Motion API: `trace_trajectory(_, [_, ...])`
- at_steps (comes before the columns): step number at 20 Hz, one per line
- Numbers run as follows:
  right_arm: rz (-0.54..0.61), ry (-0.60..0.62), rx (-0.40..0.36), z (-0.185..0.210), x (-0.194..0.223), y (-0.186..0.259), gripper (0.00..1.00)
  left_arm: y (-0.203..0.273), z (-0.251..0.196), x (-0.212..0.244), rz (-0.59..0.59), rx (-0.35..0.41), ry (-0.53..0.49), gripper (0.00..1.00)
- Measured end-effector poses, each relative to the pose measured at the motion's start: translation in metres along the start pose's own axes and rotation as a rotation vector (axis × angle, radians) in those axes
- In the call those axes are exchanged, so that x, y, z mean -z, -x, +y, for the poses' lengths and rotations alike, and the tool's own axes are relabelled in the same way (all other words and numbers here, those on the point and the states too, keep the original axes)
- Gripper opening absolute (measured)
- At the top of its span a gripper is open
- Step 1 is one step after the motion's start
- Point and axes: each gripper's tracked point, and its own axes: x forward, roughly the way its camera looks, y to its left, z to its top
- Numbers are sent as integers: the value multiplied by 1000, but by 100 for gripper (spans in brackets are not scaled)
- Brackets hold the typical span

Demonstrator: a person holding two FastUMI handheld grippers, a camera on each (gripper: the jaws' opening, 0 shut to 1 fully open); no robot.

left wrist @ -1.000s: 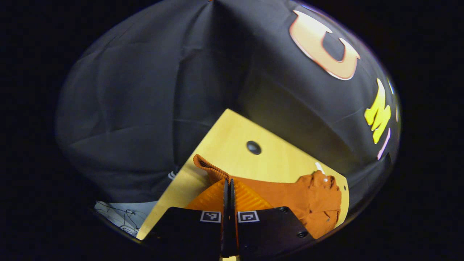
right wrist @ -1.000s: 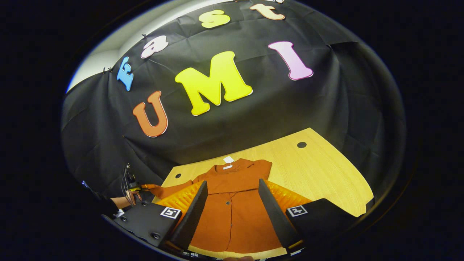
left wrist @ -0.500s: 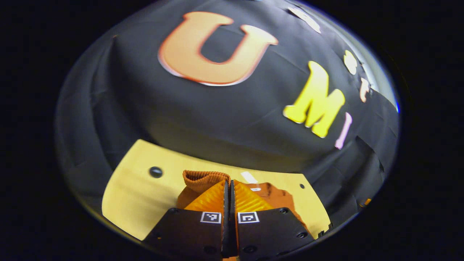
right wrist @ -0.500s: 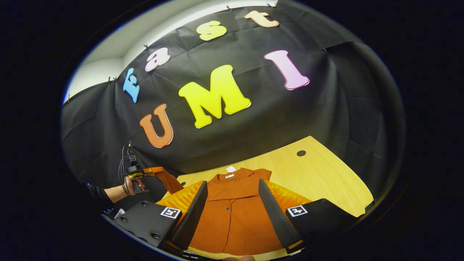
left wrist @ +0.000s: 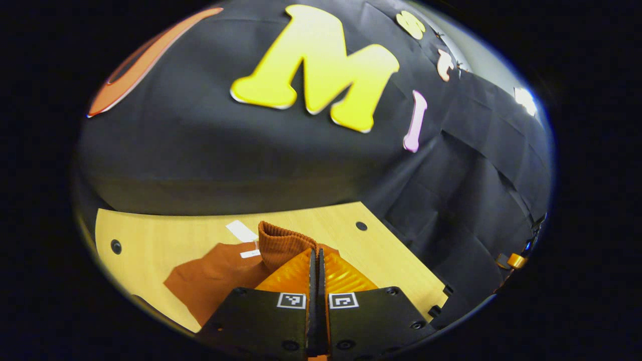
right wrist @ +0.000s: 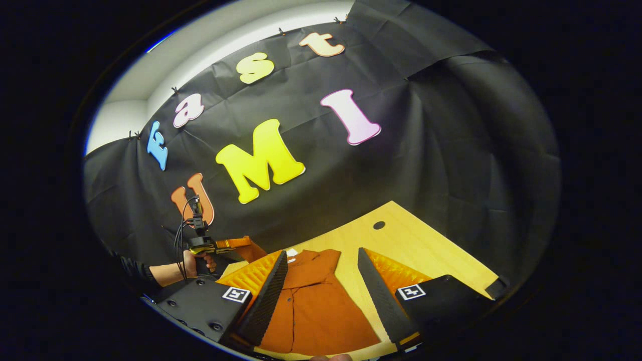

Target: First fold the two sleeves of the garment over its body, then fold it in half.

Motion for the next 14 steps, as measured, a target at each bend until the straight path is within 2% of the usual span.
trace_trajectory(7, [-11, 37, 136, -45, -7, 30, 90, -114, -29, 77, 196, 14, -44, 3])
trace_trajectory(11, [0, 66, 194, -60, -6, 42, 90, -148, -30, 126, 315, -58, -73, 3])
trace_trajectory(14, [-3, 60, 206, -61, -7, 42, 90, -164, -29, 143, 319, -117, -37, 3])
